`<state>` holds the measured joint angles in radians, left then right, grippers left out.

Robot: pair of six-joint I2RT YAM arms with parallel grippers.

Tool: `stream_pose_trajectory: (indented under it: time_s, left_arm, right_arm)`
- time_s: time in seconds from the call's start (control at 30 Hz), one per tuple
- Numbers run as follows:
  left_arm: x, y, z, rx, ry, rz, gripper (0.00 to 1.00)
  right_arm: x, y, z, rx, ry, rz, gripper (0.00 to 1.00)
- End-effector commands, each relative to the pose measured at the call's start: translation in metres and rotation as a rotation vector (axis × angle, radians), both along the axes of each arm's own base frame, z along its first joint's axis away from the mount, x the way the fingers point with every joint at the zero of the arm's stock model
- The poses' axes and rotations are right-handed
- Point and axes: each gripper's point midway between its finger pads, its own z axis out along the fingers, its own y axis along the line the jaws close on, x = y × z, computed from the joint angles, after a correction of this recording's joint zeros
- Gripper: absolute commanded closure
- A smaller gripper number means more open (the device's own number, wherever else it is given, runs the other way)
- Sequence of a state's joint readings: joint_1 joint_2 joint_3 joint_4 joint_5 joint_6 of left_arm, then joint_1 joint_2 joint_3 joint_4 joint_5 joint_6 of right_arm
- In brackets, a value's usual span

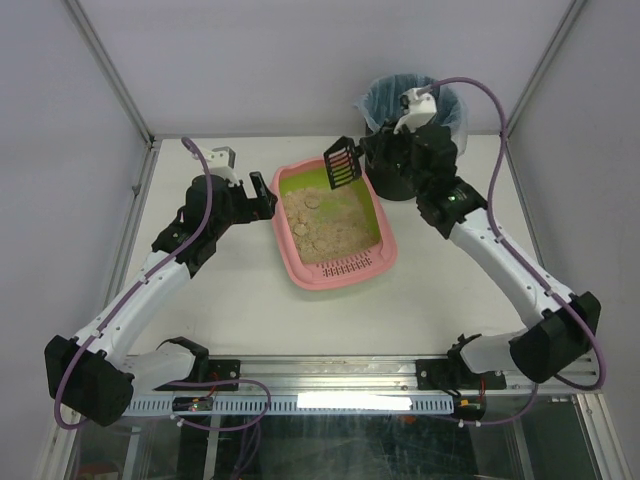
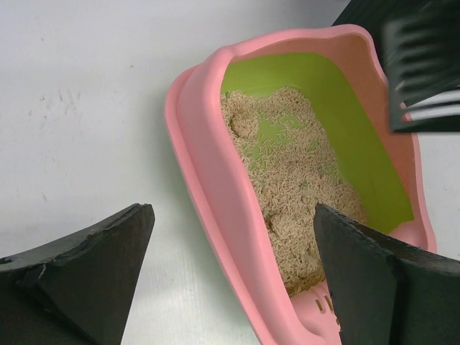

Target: Clean the litter box

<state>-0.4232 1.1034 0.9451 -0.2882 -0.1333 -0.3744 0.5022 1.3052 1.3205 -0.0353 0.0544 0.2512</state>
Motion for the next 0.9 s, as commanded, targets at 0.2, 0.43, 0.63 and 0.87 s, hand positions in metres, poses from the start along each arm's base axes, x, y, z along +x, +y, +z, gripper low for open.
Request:
stream_pose_trajectory:
  time_s: [0.2,0.43,0.63,0.87]
  left_arm:
    - [0.001,0.012,0.023,0.017,-0.065,0.031,0.01]
    - [0.001,0.010,0.022,0.018,-0.060,0.022,0.01]
    - [0.002,0.006,0.020,0.010,-0.049,0.006,0.01]
    - [0.001,0.006,0.022,0.007,-0.055,0.006,0.01]
  right_arm:
    - [0.032,0.010,-0.083,-0.182,0.264,-0.102,1.00]
    - [0.044,0.012,-0.104,-0.174,0.342,-0.189,1.00]
    - [0.055,0.013,-0.110,-0.287,0.363,-0.278,1.00]
    - [0.070,0.053,-0.121,-0.593,0.269,-0.202,1.00]
